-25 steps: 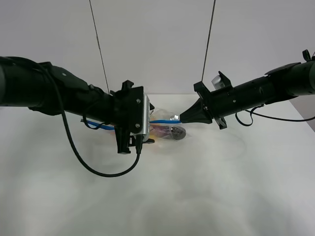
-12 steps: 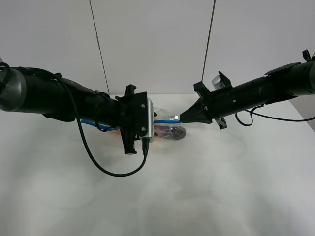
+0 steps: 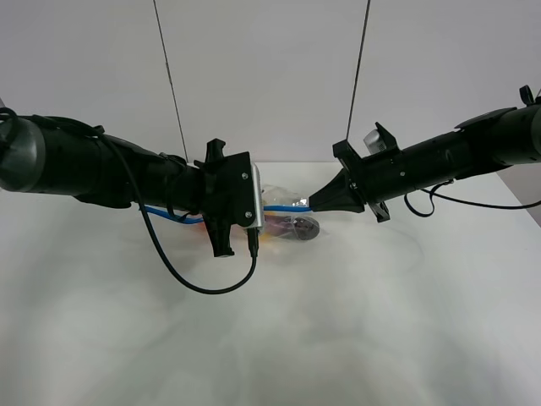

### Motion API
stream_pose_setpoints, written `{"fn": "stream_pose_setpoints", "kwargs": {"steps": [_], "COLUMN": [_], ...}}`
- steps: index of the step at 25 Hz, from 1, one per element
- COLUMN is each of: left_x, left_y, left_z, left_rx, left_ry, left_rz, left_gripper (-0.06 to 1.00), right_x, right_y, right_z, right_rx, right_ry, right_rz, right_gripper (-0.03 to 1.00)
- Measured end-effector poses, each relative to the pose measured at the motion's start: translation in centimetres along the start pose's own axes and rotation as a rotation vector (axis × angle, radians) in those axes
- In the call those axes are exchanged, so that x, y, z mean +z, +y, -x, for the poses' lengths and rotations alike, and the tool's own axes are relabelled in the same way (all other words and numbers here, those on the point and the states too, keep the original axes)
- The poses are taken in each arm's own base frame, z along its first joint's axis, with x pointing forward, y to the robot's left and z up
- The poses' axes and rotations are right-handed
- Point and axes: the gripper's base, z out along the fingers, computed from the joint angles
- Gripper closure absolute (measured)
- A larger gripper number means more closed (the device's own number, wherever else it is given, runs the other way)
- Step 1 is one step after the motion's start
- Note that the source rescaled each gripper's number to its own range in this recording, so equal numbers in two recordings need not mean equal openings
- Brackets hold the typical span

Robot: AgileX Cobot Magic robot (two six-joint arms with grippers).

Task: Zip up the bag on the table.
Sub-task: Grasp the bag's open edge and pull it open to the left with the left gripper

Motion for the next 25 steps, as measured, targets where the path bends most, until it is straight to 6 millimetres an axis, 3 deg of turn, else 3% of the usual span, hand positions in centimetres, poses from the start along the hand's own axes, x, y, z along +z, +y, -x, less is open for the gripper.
{"fn": "stream_pose_setpoints", "kwargs": {"steps": [5, 13, 18, 21, 25], "left_x": [0.0, 0.0, 0.0, 0.0, 0.0], "left_y": [0.01, 0.01, 0.04, 0.05, 0.07], "left_z": [-0.01, -0.02, -0.05, -0.07, -0.1], "left_rx": [0.0, 0.001, 0.002, 0.002, 0.002], "left_ry": [0.001, 0.002, 0.005, 0.008, 0.011], "left_rz": [0.001, 0.002, 0.004, 0.006, 0.007], "left_gripper": [0.59, 0.82, 0.86, 0.94, 0.94], "right_x": [0.0, -0.01, -0.02, -0.02, -0.02], "right_y": [0.0, 0.0, 0.02, 0.02, 0.02], "right_z": [0.0, 0.06, 0.08, 0.08, 0.08], "right_rx": [0.0, 0.001, 0.0, 0.0, 0.001], "right_ry": [0.0, -0.004, -0.005, -0.005, -0.005], "right_rz": [0.0, -0.001, -0.001, -0.001, -0.001], "right_gripper": [0.97, 0.97, 0.97, 0.97, 0.97]}}
